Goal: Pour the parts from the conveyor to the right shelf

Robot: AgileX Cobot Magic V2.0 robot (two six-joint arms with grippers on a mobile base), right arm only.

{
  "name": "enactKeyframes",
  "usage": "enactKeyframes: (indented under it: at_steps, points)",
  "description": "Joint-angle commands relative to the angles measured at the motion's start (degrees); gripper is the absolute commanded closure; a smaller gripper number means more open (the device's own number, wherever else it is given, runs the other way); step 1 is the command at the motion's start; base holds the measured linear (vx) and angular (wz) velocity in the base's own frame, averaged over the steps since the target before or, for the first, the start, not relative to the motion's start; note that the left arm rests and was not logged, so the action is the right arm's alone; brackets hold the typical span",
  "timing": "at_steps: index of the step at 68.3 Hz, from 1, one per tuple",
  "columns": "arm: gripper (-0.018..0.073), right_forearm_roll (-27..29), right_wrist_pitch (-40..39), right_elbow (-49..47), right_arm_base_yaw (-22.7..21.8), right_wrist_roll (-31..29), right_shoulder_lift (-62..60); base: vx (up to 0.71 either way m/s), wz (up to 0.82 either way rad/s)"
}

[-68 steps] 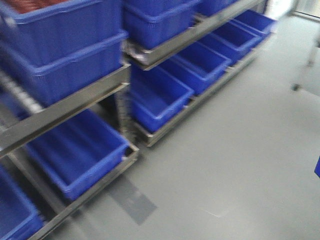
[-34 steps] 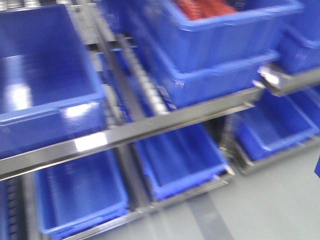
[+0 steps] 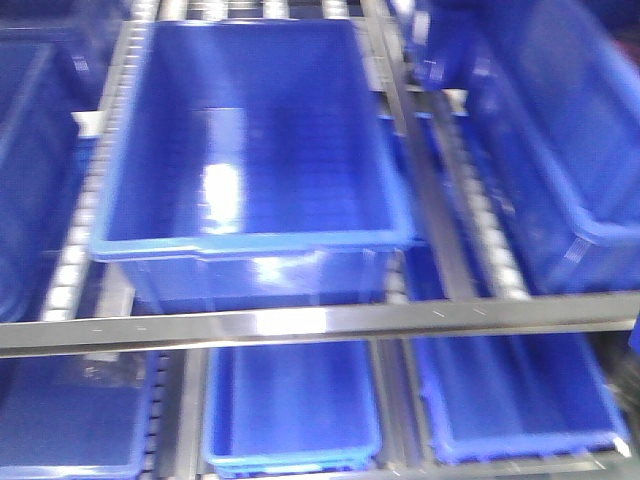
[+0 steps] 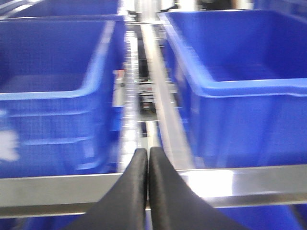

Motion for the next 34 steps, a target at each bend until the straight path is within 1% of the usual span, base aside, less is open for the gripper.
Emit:
enactKeyframes:
  at_steps: [1,15,34]
  points:
    - [0.0565,0.0,-4.8,-1.6,0.0,0.1,0.8,0.14,0.48]
    - [0.0565,0.0,-4.8,-1.6,0.0,0.1,0.8,0.14,0.37]
    - [0.0565,0.0,-4.8,-1.6,0.0,0.1,0.8,0.15,0.14]
